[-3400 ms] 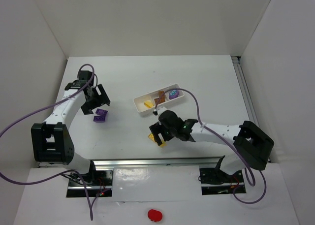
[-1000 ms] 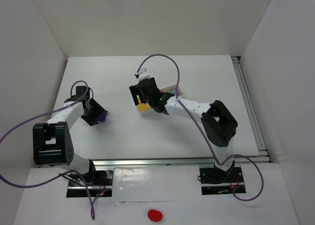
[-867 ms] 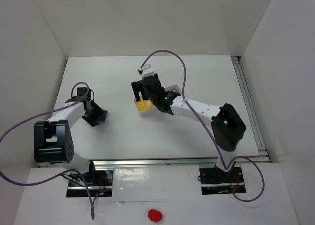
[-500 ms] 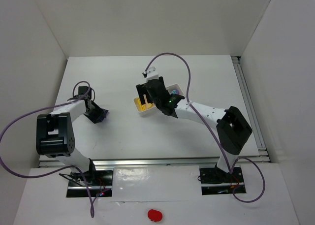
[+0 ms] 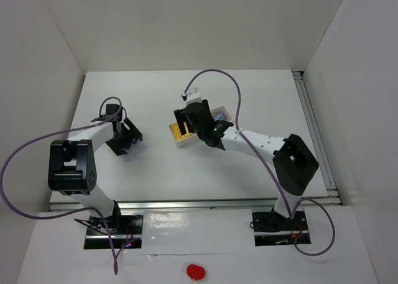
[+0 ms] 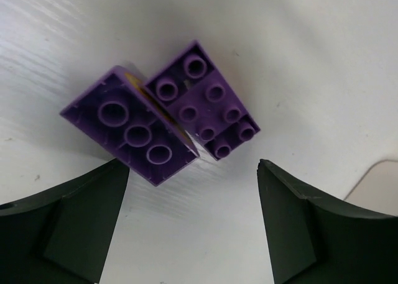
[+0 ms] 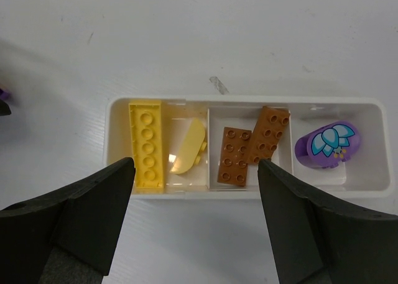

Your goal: Sort the legos into containers by color

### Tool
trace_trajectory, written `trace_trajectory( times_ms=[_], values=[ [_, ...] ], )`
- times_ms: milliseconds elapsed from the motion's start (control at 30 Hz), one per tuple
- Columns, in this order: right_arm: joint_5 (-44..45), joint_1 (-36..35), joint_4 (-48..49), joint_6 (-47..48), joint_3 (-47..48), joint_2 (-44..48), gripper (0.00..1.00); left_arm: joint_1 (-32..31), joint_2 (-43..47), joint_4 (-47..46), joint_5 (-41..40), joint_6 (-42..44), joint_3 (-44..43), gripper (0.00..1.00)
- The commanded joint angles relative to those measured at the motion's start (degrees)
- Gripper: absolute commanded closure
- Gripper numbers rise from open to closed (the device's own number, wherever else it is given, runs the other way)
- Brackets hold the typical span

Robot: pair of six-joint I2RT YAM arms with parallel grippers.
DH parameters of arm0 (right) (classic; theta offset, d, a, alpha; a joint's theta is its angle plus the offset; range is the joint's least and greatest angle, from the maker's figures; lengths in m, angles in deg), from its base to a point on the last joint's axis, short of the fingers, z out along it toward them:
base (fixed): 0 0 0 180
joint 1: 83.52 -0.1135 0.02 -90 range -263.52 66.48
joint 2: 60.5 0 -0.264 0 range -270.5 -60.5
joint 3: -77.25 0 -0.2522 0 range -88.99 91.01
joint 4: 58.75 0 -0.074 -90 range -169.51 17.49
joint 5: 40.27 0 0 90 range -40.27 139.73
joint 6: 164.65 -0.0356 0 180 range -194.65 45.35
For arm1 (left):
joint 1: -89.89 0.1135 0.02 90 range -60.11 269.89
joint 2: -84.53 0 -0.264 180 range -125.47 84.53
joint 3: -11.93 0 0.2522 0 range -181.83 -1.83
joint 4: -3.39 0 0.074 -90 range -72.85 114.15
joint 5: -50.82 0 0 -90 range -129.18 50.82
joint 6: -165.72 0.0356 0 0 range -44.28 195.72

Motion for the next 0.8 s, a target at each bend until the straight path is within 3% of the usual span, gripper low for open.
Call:
trace_trajectory(
  times_ms=[0,400,767],
  values=[
    [1.09,0.17,-0.57,0.05,-0.59,2.67,0.13,0.73,-0.61,4.31,-4.58,-0.08,-3.10,0.06],
    [1.09,0.17,-0.57,-0.48,-1.65,3.20,0.13,5.38,2.64,7.57,-10.21,-2.98,-2.58,0.12],
    [1.09,0.17,-1.10,-0.48,-2.18,3.73,0.13,6.44,0.26,7.57,-6.87,-2.98,-2.06,0.23]
  ],
)
